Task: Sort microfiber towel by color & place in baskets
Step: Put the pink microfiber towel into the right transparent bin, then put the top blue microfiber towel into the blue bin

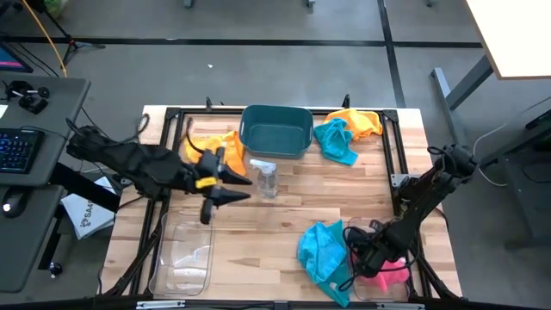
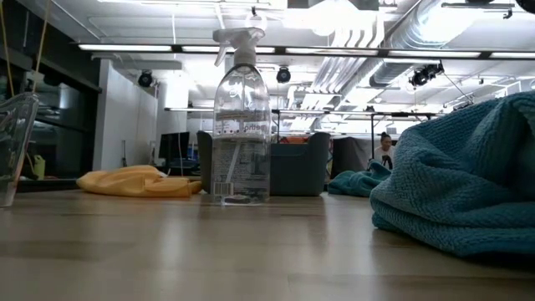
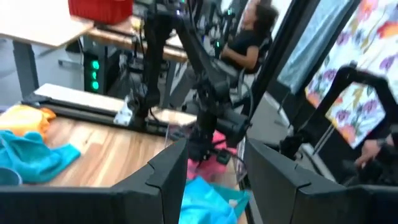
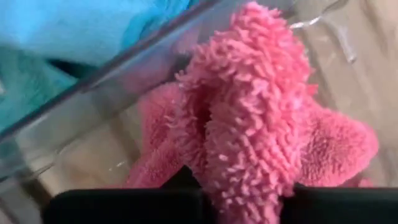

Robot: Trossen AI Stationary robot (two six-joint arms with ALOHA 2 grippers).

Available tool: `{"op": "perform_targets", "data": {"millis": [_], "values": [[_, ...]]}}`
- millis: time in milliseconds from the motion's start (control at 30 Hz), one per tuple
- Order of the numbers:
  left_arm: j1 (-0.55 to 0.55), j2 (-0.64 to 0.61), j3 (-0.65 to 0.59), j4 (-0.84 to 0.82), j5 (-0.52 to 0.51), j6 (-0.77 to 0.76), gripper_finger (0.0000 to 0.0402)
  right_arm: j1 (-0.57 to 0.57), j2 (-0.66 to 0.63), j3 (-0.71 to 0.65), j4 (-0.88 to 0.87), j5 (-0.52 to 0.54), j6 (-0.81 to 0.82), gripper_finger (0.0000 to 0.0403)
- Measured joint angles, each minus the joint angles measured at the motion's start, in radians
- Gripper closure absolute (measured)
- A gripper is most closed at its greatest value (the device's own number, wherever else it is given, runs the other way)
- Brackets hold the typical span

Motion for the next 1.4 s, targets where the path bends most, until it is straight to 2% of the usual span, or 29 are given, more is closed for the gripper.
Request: {"op": "perform_targets", "data": {"millis": [200, 333, 400, 500, 600, 667, 767, 867, 1067, 1233, 1400], "values": [[0.000, -0.053, 0.000, -0.002, -0.011, 0.076, 0.0255, -0.002, -0.021, 0.082, -0.084, -0.108, -0.026, 0.0265], [0.000, -0.082, 0.000, -0.017, -0.010, 0.103, 0.0255, -0.001, -0.026, 0.224, -0.243, -0.192, -0.115, 0.0191], [0.003, -0.102, 0.000, -0.049, -0.010, 0.105, 0.0255, -0.001, -0.027, 0.313, -0.326, -0.194, -0.156, 0.0163], [0.019, -0.135, 0.000, -0.115, -0.009, 0.104, 0.0255, -0.002, -0.027, 0.439, -0.444, -0.122, -0.170, 0.0136], [0.037, -0.165, 0.000, -0.182, -0.010, 0.104, 0.0255, -0.010, -0.028, 0.522, -0.547, -0.022, -0.115, 0.0125], [0.049, -0.180, 0.000, -0.221, -0.010, 0.112, 0.0255, -0.032, -0.028, 0.552, -0.626, 0.040, -0.049, 0.0124], [0.069, -0.189, 0.000, -0.261, -0.009, 0.149, 0.0255, -0.101, -0.030, 0.567, -0.737, 0.191, 0.122, 0.0124], [0.090, -0.183, 0.000, -0.268, -0.004, 0.179, 0.0255, -0.222, -0.056, 0.528, -0.733, 0.273, 0.158, 0.0124], [0.130, -0.135, 0.000, -0.263, 0.007, 0.199, 0.0255, -0.563, -0.175, 0.282, -0.451, 0.321, -0.099, 0.0124], [0.152, -0.083, 0.000, -0.235, 0.050, 0.152, 0.0255, -0.942, -0.260, 0.037, -0.117, 0.256, -0.296, 0.0124], [0.165, -0.029, 0.000, -0.200, 0.024, 0.140, 0.0255, -1.280, -0.231, -0.106, 0.181, 0.133, -0.408, 0.0124]]}}
